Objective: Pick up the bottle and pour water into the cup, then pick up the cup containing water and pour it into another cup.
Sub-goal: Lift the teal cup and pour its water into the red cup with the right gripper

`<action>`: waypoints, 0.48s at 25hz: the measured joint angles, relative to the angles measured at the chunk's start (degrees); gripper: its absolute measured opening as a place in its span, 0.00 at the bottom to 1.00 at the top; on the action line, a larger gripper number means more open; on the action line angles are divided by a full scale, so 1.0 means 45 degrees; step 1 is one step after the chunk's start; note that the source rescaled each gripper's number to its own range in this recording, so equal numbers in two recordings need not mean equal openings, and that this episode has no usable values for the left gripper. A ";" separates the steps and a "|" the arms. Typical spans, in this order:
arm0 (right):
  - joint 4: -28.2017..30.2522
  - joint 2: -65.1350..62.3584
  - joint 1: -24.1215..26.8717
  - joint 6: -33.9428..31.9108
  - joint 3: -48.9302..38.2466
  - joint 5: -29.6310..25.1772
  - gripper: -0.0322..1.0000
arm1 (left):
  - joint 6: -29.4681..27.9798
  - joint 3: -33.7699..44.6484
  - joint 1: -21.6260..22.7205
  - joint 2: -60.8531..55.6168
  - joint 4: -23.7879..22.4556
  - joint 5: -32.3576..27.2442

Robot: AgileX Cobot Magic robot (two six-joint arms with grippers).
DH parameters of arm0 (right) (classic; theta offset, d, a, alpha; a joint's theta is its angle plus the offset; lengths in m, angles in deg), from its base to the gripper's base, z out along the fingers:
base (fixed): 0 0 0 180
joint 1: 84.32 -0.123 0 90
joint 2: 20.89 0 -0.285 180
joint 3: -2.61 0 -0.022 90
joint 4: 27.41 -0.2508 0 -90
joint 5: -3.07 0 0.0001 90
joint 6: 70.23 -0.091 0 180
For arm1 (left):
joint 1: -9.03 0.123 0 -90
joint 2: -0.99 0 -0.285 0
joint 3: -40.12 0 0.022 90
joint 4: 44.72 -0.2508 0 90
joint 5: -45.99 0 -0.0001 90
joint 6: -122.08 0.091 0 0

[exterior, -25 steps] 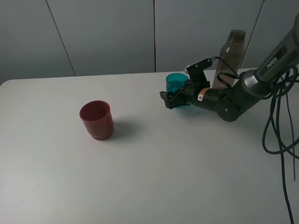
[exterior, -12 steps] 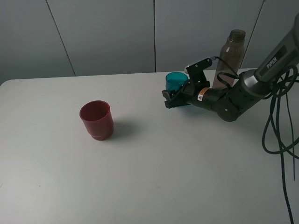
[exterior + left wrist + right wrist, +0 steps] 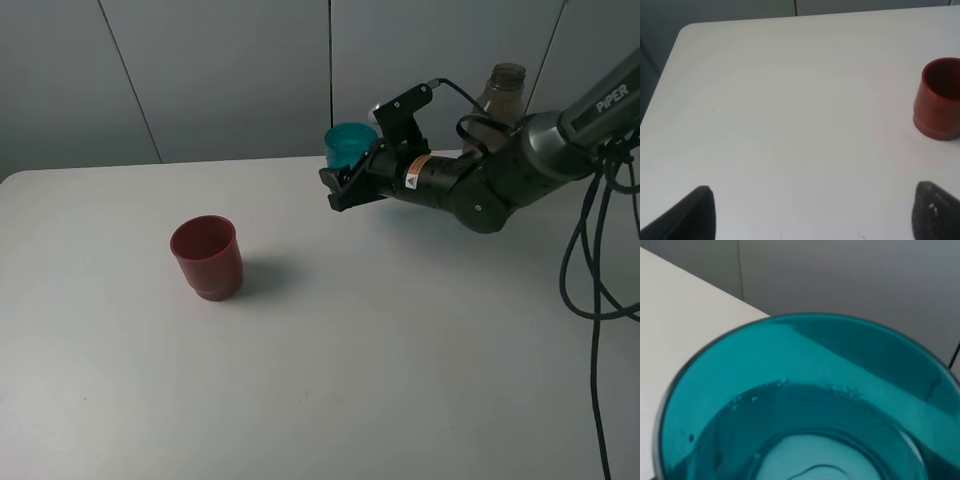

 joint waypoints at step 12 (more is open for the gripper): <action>0.1143 -0.0161 -0.1903 -0.1292 0.2419 -0.2004 0.09 | 0.0000 0.0000 0.0000 0.0000 0.0000 0.0000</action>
